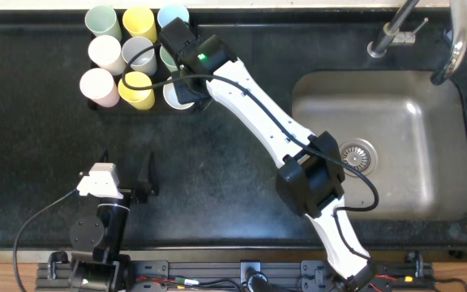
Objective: Store Cups
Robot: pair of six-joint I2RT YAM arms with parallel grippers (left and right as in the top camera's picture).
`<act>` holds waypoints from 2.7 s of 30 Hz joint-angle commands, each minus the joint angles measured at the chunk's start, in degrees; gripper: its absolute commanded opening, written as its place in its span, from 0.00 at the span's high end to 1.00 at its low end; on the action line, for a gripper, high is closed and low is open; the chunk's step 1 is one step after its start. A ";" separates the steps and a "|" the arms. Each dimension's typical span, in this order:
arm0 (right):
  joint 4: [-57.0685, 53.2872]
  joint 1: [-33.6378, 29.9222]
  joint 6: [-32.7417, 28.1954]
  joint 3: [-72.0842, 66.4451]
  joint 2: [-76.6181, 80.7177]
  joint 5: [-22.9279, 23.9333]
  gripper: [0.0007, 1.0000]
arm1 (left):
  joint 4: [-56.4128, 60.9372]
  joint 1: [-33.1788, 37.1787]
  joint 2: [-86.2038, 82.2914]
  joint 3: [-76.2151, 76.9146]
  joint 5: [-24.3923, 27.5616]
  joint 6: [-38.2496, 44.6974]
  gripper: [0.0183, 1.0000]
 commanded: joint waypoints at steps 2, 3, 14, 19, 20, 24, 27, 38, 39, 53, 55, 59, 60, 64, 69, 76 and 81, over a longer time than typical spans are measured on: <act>0.46 0.57 1.03 2.12 1.18 0.59 0.96 | -0.24 0.37 -0.52 -0.07 0.76 1.05 0.00; 0.52 0.61 1.03 2.12 1.33 0.59 0.96 | -0.24 0.37 -0.52 -0.07 0.76 1.05 0.00; 0.59 0.63 1.18 2.12 1.86 0.57 0.94 | -0.24 0.37 -0.52 -0.07 0.76 1.05 0.00; 0.61 0.63 1.18 2.12 1.86 0.59 0.85 | -0.24 0.37 -0.52 -0.07 0.76 1.05 0.00; 0.63 0.63 1.18 2.12 1.86 0.57 0.85 | -0.24 0.37 -0.52 -0.07 0.76 1.05 0.00; 0.66 0.63 1.18 2.12 1.86 0.57 0.84 | -0.24 0.37 -0.52 -0.07 0.76 1.05 0.00; 0.87 0.57 1.18 2.14 1.84 0.57 0.78 | -0.24 0.37 -0.52 -0.07 0.76 1.05 0.00; 0.37 -2.80 -6.16 2.14 -9.77 0.59 0.31 | -0.24 0.37 -0.52 -0.07 0.76 1.05 0.00; -1.05 -4.37 -8.90 2.14 -13.25 0.61 0.21 | -0.24 0.37 -0.52 -0.07 0.76 1.05 0.00; -2.34 -35.39 -17.55 -14.86 -47.15 -0.15 0.00 | -0.24 0.37 -0.52 -0.07 0.76 1.05 0.00; 1.90 -37.27 -19.21 -22.60 -53.07 -0.96 0.00 | -0.24 0.37 -0.52 -0.07 0.76 1.05 0.00; 11.06 -37.29 -23.12 -39.95 -66.25 -1.20 0.00 | -0.24 0.37 -0.52 -0.07 0.76 1.05 0.00; 12.92 -36.92 -23.87 -44.02 -69.44 -1.18 0.00 | -0.24 0.37 -0.52 -0.07 0.76 1.05 0.00; 20.15 -35.65 -24.59 -60.41 -83.60 -1.14 0.00 | -0.24 0.37 -0.52 -0.07 0.76 1.05 0.00; 30.18 -35.67 -24.57 -78.23 -100.78 -1.18 0.00 | -0.24 0.37 -0.52 -0.07 0.76 1.05 0.00; 41.88 -35.82 -24.59 -97.15 -116.39 -1.11 0.00 | -0.24 0.37 -0.52 -0.07 0.76 1.05 0.00; 46.38 -35.82 -24.57 -107.01 -124.28 -1.14 0.00 | -0.24 0.37 -0.52 -0.07 0.76 1.05 0.00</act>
